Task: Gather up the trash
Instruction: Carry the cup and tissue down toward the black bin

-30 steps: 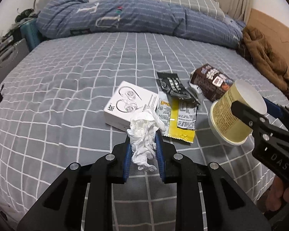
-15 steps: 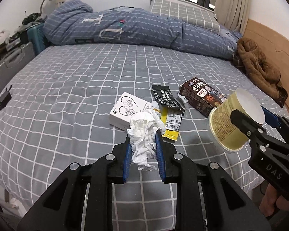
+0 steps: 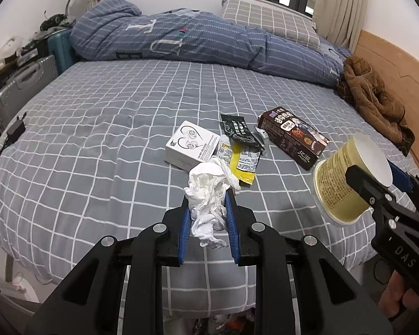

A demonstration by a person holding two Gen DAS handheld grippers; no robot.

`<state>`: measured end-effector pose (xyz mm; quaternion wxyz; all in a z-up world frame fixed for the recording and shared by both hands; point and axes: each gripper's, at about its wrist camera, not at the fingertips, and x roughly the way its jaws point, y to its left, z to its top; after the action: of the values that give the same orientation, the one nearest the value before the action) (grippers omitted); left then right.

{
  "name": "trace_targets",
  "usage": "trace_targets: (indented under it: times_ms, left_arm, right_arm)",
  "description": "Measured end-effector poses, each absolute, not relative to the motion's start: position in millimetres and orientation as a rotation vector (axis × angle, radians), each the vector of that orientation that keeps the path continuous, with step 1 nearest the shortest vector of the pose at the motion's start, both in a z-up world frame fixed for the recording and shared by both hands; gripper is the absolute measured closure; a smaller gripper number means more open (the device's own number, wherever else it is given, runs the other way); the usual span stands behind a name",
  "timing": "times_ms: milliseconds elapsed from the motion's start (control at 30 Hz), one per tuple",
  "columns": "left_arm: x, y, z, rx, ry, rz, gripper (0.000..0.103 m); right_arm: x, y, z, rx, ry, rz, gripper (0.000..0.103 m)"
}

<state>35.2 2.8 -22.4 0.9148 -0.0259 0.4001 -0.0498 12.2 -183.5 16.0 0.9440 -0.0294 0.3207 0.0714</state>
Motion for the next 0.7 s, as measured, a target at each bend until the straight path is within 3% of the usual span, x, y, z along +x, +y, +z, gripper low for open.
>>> trace_targets:
  times_ms: [700]
  left_arm:
    - [-27.2,3.5,-34.3,-0.023,0.870,-0.094,0.081]
  right_arm:
    - [-49.6,-199.2,19.4,-0.027,0.660,0.123,0.036]
